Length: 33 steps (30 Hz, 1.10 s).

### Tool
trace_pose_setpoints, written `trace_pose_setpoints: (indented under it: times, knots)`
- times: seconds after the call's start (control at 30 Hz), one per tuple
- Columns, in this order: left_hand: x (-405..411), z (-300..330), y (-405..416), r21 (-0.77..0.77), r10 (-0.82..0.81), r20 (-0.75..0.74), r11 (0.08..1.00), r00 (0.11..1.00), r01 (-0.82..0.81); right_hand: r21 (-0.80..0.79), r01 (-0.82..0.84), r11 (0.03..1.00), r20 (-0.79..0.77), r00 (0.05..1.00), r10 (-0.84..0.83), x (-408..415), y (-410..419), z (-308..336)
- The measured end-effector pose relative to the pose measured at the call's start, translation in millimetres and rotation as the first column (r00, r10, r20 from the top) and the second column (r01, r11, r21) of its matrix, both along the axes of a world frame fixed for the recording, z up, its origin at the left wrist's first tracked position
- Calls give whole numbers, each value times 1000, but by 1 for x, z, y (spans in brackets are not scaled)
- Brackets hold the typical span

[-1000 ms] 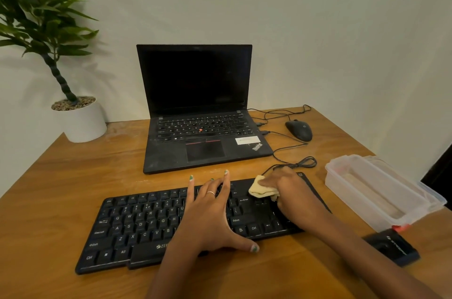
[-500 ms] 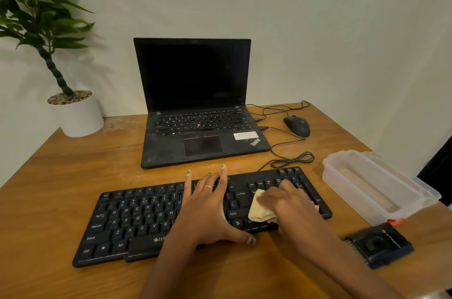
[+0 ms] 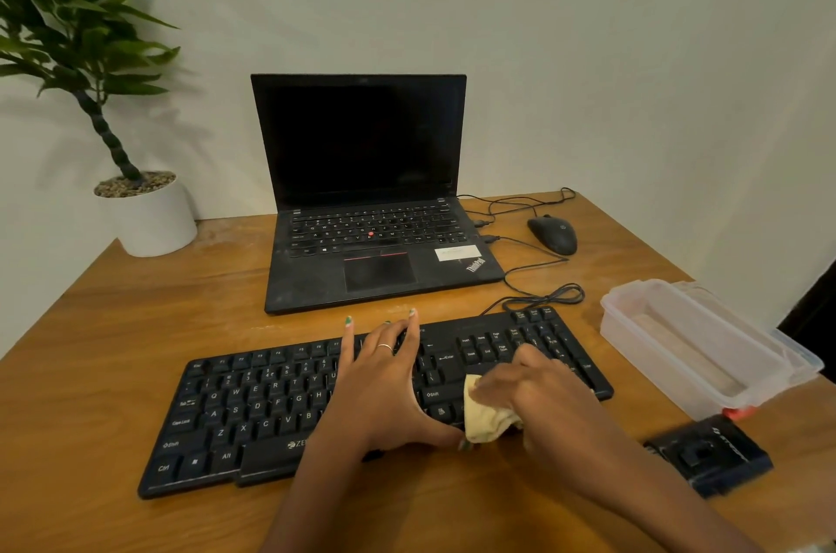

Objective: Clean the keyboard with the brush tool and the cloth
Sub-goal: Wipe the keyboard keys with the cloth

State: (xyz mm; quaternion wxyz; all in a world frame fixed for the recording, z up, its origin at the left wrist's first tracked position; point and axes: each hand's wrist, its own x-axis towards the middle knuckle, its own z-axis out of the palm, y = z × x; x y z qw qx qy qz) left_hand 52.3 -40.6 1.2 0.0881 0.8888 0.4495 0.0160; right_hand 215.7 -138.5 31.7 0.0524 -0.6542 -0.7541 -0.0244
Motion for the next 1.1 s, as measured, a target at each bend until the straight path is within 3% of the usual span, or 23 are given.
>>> trace_pose_setpoints:
  times: [0.2,0.33,0.5,0.67,0.77,0.87,1.1]
  knots:
    - [0,0,0,-12,-8,1,1000,1000,8,24,-36,999,84,996,34,-3,5,-1]
    - [0,-1,0,-7,-4,5,1000,1000,4,-51,14,999,93,996,-9,-4,-5,19]
    - [-1,-1,0,-4,-9,0,1000,1000,9,109,197,974,-27,980,-196,14,-8,23]
    - [-1,-2,0,7,-7,-4,1000,1000,7,-4,209,978,-32,977,-209,10,-15,5]
    - [0,-1,0,-1,-11,-10,1000,1000,11,39,285,958,19,958,-286,19,-13,11]
    - [0,-2,0,-2,-12,-5,1000,1000,12,19,220,975,102,970,-221,12,-5,2]
    - [0,-2,0,13,-8,-18,1000,1000,8,-35,171,985,77,983,-168,20,-13,13]
